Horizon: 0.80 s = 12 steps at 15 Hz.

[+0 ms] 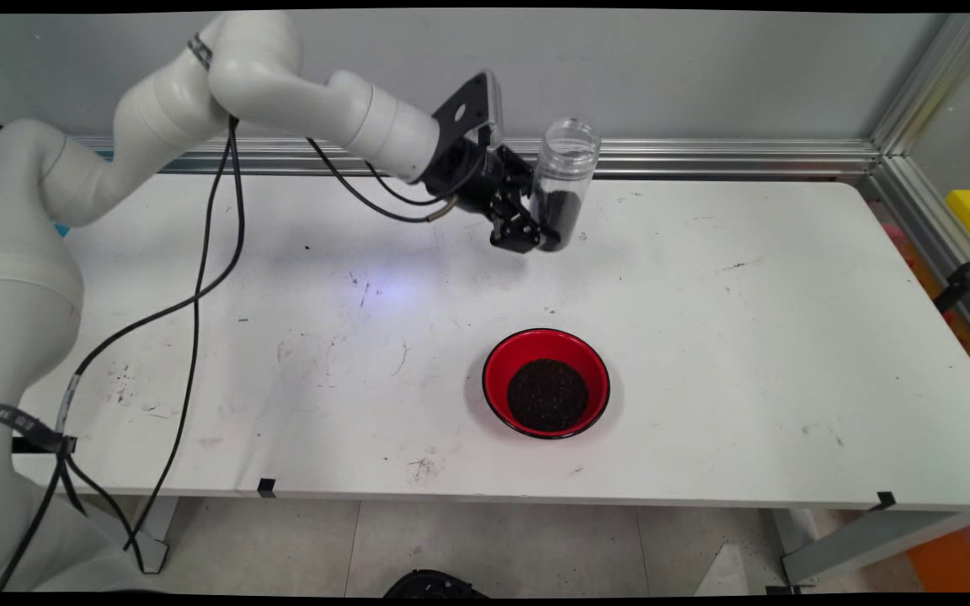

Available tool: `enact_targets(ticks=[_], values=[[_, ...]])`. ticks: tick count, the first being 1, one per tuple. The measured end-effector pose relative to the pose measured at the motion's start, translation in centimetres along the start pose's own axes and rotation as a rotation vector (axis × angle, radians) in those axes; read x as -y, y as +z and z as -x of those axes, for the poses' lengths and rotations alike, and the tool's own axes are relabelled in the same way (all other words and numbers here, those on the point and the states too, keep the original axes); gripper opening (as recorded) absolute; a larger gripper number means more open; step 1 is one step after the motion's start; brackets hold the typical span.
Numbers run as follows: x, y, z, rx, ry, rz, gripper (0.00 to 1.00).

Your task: Pour the black seasoning powder in the red bowl

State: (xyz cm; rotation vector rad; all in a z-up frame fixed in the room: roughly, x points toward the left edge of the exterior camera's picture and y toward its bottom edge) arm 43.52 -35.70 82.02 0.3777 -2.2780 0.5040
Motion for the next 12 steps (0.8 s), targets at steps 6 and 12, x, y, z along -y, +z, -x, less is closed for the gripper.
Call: enact_targets(ticks=[6, 12], values=[[-0.7, -2.0, -1.8, 0.038, 0.227, 0.007, 0.0], [-1.7, -2.8, -2.0, 0.068, 0.405, -0.012, 0.0]])
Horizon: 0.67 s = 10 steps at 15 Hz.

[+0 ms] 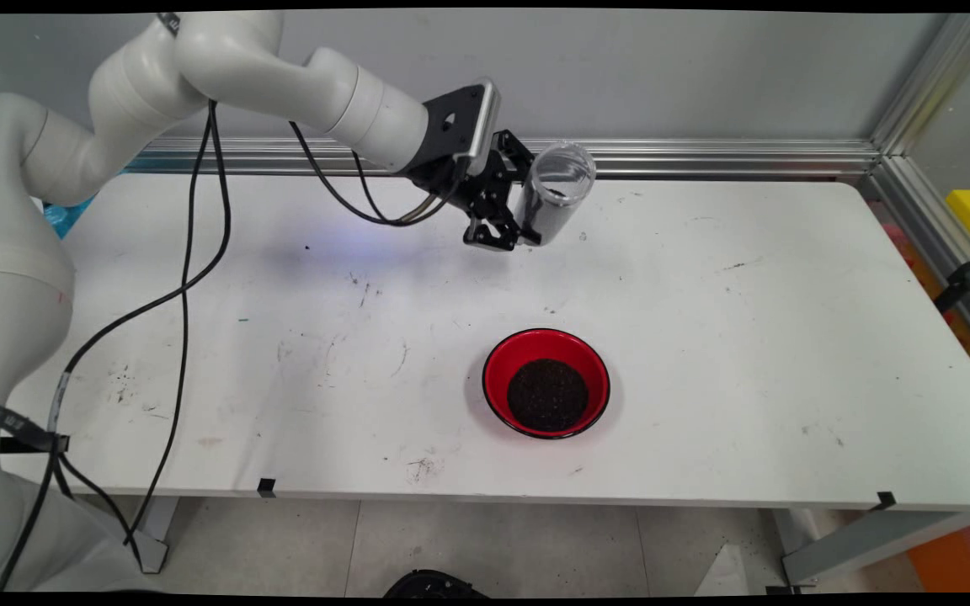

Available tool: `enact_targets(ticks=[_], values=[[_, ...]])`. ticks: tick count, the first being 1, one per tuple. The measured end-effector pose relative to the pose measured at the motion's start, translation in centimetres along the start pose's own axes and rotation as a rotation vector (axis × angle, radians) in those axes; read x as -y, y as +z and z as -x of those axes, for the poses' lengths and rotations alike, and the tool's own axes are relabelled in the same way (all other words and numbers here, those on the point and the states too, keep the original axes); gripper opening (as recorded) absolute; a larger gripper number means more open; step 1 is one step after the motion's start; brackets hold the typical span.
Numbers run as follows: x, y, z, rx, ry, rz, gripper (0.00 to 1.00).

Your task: Pour the black seasoning powder in the red bowl

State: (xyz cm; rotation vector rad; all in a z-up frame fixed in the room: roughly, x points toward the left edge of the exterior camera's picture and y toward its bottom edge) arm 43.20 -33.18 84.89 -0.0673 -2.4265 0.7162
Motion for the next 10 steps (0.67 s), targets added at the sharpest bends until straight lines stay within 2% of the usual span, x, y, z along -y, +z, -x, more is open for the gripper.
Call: enact_targets(ticks=[4, 10], values=[[-0.8, -0.1, -0.2, 0.012, 0.129, 0.0, 0.0], [-1.7, 0.5, -0.3, 0.014, 0.362, -0.024, 0.0]])
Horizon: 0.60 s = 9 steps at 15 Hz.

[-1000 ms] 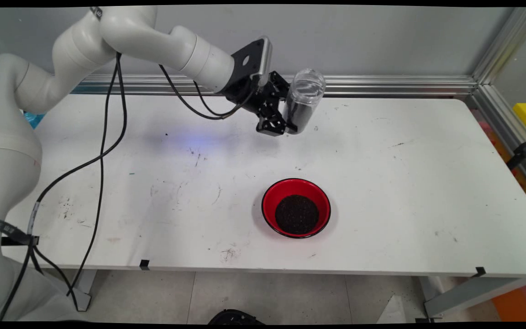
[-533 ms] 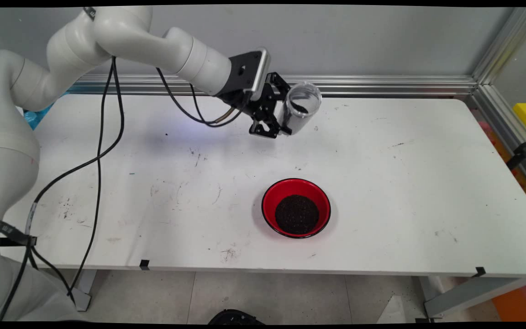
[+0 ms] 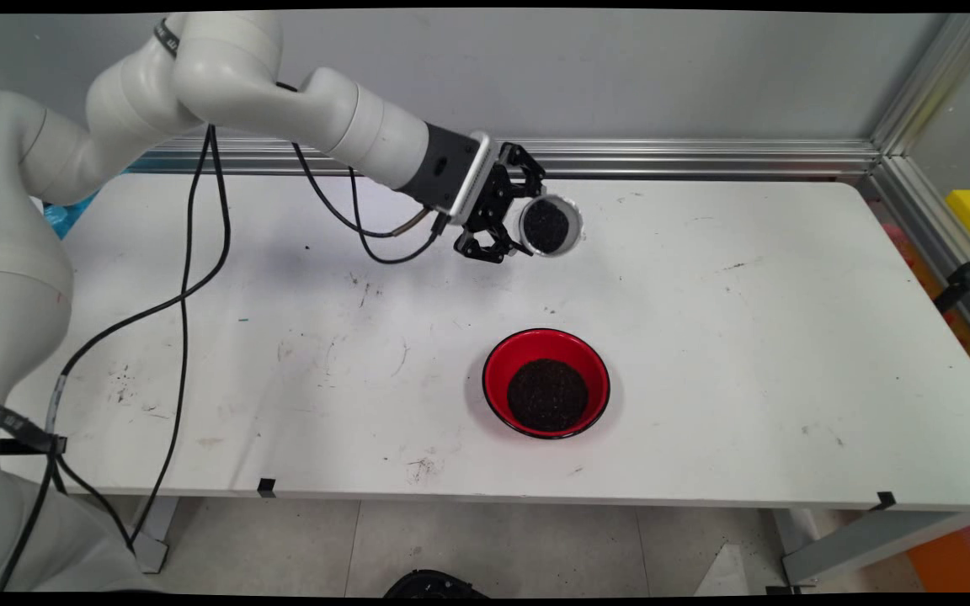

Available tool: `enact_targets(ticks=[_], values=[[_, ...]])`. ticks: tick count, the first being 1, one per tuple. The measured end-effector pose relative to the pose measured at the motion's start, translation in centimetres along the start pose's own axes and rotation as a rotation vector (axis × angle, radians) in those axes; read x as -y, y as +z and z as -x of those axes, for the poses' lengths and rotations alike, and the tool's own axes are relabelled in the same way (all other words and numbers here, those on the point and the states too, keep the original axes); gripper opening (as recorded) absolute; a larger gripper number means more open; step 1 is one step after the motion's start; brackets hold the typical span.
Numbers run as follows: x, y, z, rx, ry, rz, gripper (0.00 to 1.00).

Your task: Pour the black seasoning powder in the red bowl

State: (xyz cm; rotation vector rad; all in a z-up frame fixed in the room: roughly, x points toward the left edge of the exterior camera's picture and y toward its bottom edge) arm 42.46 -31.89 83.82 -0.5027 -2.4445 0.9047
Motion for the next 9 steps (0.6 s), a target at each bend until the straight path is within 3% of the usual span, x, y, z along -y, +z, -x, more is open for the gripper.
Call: enact_targets(ticks=[9], values=[[-0.58, 1.17, -0.29, -0.008, 0.198, -0.026, 0.0]])
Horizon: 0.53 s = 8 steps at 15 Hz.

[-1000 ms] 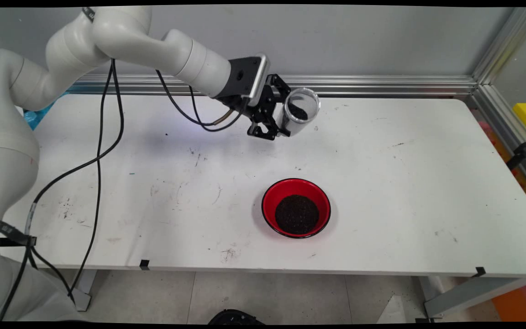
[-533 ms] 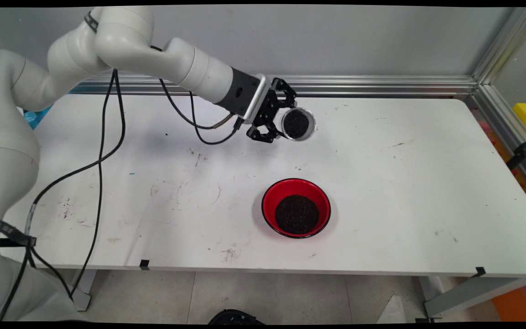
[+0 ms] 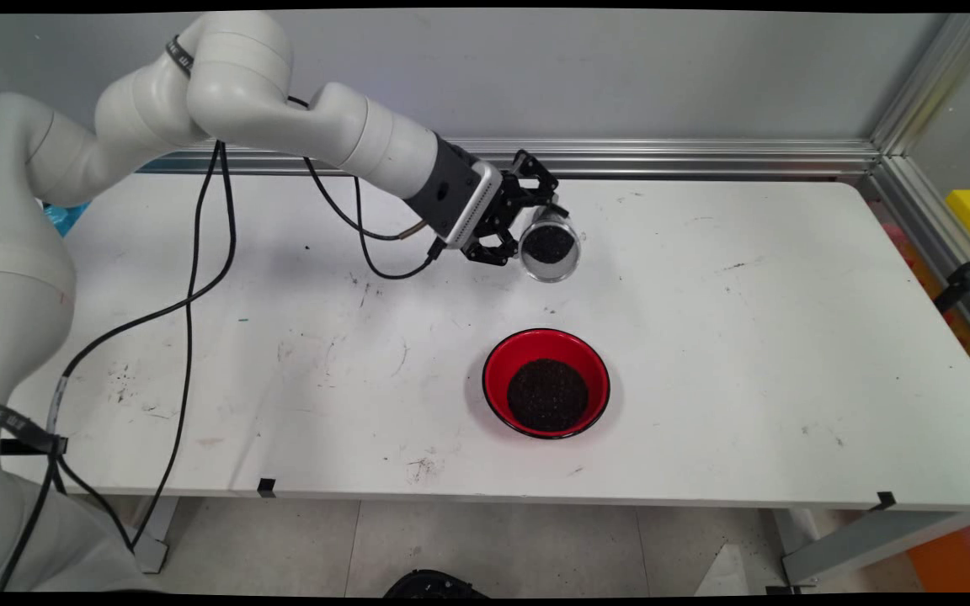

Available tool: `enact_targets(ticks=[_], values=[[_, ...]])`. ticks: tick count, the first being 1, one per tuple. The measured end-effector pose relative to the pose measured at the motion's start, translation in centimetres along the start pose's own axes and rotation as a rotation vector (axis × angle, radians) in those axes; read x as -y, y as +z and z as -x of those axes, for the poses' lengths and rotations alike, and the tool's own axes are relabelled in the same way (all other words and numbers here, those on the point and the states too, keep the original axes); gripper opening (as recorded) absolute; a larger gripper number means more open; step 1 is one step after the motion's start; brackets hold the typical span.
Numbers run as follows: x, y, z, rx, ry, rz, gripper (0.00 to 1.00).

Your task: Pour the black seasoning powder in the red bowl

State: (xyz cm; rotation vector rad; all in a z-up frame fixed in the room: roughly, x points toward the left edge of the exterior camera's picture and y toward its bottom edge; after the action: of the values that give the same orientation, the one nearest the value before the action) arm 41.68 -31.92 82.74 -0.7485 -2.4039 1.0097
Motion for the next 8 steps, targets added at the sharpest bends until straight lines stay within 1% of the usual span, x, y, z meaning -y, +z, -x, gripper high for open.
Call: enact_targets(ticks=[8], values=[[-0.06, 0.42, -0.22, -0.011, 0.087, -0.008, 0.0]])
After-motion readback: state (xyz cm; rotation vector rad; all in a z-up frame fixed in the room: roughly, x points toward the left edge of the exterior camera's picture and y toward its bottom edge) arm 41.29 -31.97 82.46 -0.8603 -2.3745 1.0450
